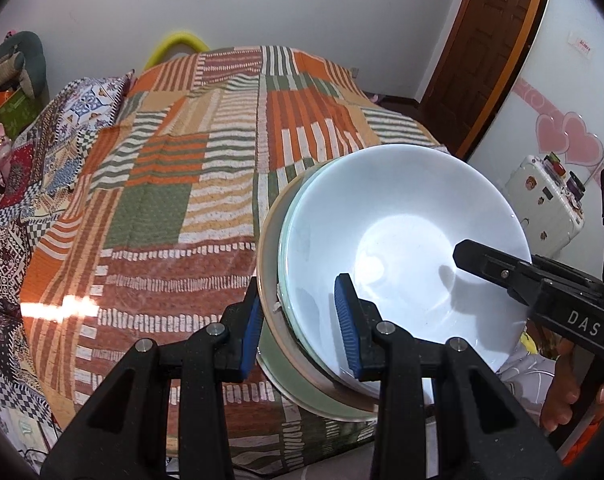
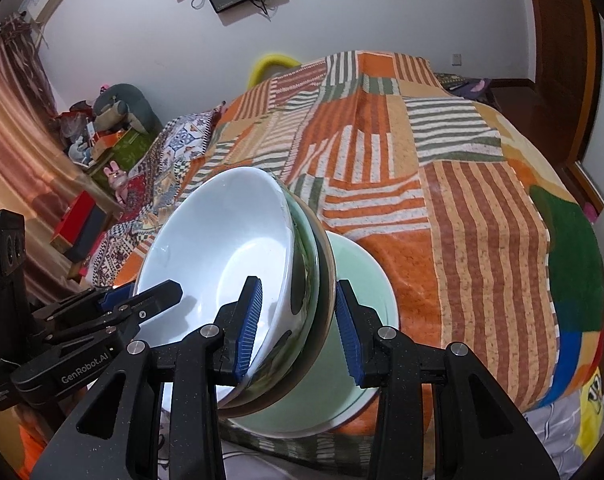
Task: Organize plates and bowls
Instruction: 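Lower the white spotted bowl into the mint green bowl and settle it, then open both tools and pull them back from the stack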
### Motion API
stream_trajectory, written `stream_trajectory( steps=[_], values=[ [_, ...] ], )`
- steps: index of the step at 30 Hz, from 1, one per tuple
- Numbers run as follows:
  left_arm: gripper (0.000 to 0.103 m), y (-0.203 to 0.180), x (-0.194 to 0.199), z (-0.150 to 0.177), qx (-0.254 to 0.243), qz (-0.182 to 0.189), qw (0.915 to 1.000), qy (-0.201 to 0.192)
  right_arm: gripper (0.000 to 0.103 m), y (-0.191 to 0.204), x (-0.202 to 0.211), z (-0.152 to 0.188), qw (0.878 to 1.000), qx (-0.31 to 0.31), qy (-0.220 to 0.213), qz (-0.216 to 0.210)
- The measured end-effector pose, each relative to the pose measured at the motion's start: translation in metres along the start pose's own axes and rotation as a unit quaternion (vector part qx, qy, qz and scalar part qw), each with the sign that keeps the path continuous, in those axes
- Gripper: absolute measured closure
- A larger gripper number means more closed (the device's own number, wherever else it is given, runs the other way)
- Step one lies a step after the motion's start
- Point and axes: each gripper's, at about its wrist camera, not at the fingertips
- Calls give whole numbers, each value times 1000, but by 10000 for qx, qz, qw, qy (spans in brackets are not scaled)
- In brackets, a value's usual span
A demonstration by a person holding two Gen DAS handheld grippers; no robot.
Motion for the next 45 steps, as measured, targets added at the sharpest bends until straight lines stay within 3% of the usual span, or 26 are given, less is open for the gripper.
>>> stream_trajectory(
  steps=[11, 25, 30, 36, 41, 45],
  values=[
    [68, 9, -28, 2, 140, 2, 9992, 368, 69, -10, -20, 8, 9994, -165, 309, -34],
    [68, 17, -37, 4, 135, 70, 9992, 360, 65, -5, -22, 6, 9998, 0, 205, -51],
    [67, 15, -18, 3, 11, 0, 10000, 31, 53, -8, -13, 6, 9998, 70, 130, 103],
    [67, 11, 21, -1, -45, 22, 9985, -550, 52, -10, 12, 0, 9997, 94, -179, 158],
    [64, -1, 66, -5, -164, 108, 9921, -1237, 52, 1, 43, -7, 9975, 328, -576, 234],
    [55, -10, 102, -7, -228, 218, 9833, -1792, 52, 10, 69, -12, 9939, 460, -965, 255]
  ],
)
Point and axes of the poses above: each gripper's, at about its wrist camera, not at the fingertips, and x roughly against the way its jaws point, y to its left, z to its underside, and after that the axes turned 13 degrees about x, right-handed
